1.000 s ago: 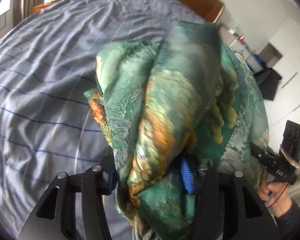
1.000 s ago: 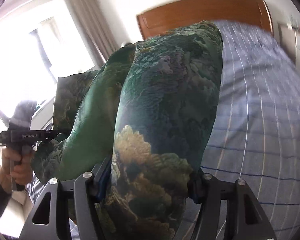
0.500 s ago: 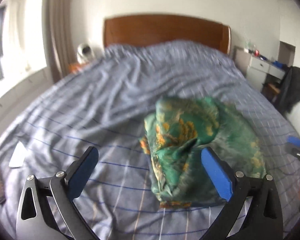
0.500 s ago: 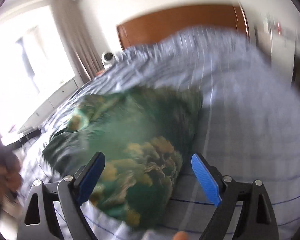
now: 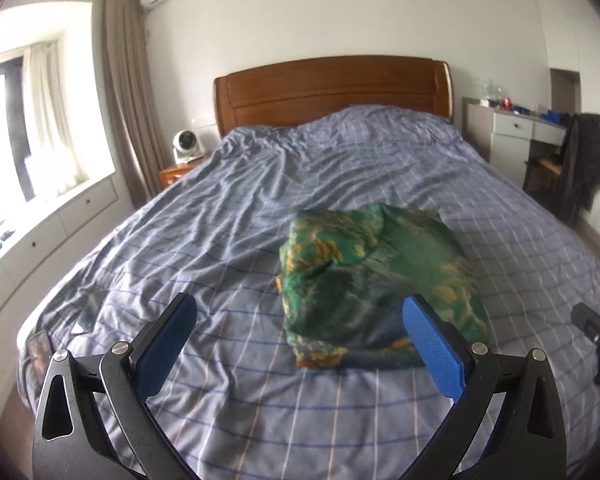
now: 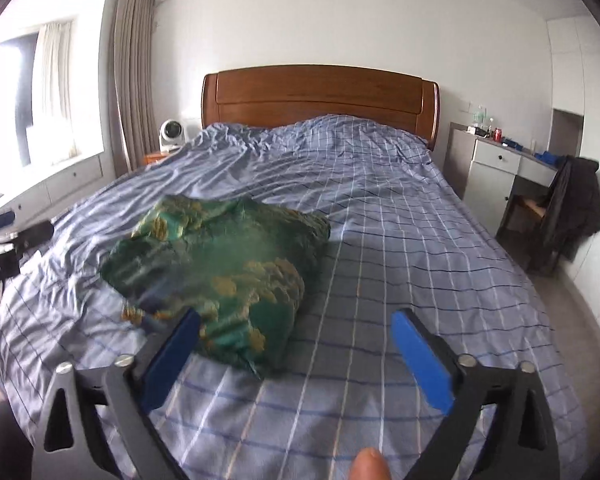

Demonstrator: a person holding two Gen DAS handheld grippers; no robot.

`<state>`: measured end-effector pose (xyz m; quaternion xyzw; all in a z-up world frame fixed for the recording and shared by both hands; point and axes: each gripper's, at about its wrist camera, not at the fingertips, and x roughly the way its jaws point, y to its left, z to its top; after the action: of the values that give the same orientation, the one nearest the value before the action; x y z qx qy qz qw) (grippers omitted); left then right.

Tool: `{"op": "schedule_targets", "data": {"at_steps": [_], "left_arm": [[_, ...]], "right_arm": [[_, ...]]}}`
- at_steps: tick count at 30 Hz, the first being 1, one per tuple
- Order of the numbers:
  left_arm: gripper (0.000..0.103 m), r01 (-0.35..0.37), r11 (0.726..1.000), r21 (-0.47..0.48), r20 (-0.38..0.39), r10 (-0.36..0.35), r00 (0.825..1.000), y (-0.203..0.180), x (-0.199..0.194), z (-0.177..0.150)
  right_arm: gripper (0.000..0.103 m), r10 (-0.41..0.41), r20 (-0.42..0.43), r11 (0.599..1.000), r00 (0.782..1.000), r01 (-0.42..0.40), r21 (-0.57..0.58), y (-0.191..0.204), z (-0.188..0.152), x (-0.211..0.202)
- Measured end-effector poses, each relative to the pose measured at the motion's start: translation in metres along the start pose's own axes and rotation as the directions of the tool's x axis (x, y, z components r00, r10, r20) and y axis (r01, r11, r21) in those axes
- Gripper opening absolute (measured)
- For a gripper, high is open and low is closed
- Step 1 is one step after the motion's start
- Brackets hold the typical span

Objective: Fold large clothes

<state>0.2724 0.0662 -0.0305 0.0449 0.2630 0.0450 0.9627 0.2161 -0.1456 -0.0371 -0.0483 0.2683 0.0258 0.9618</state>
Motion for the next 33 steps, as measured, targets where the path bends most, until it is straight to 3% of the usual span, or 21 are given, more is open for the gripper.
{"op": "schedule_targets", "data": {"at_steps": [6,12,15,25,30,33], "left_arm": [[0.103,0.057,0.998,-0.013,-0.045,-0.058,0.997,-0.015,-0.028,-0.031],[0.103,0.006,1.0,-0.031,-0.132,-0.01,0.991,-0.019,-0.041,-0.07],[0.103,0.032,0.997,-0.069,-0.159,-0.043,0.986,-0.015,-0.047,-0.084],[0.103,0.008,0.994,-0.112,-0.202,-0.031,0.979,-0.007,-0.06,-0.09],[0.103,-0.003,0.997,-0.072,-0.197,-0.011,0.98,-0.015,-0.067,-0.089],[0.103,0.024,0.998,-0.057,-0.194,-0.034,0.98,-0.018,-0.07,-0.089]], "right_arm": [[0.102,-0.028,0.013,0.998,1.0,0.029,-0.059,0.02,-0.025,-0.037],[0.102,-0.018,-0.026,0.996,1.0,0.016,-0.083,0.033,-0.056,-0.058],[0.102,-0.011,-0.027,0.997,1.0,0.009,-0.08,0.036,-0.071,-0.071],[0.102,0.006,-0.047,0.998,0.999,-0.009,-0.062,0.048,-0.074,-0.091],[0.102,0.031,-0.06,0.999,0.998,-0.034,-0.04,0.049,-0.069,-0.1],[0.102,0.027,-0.07,0.999,0.997,-0.029,-0.032,0.046,-0.069,-0.102]]}}
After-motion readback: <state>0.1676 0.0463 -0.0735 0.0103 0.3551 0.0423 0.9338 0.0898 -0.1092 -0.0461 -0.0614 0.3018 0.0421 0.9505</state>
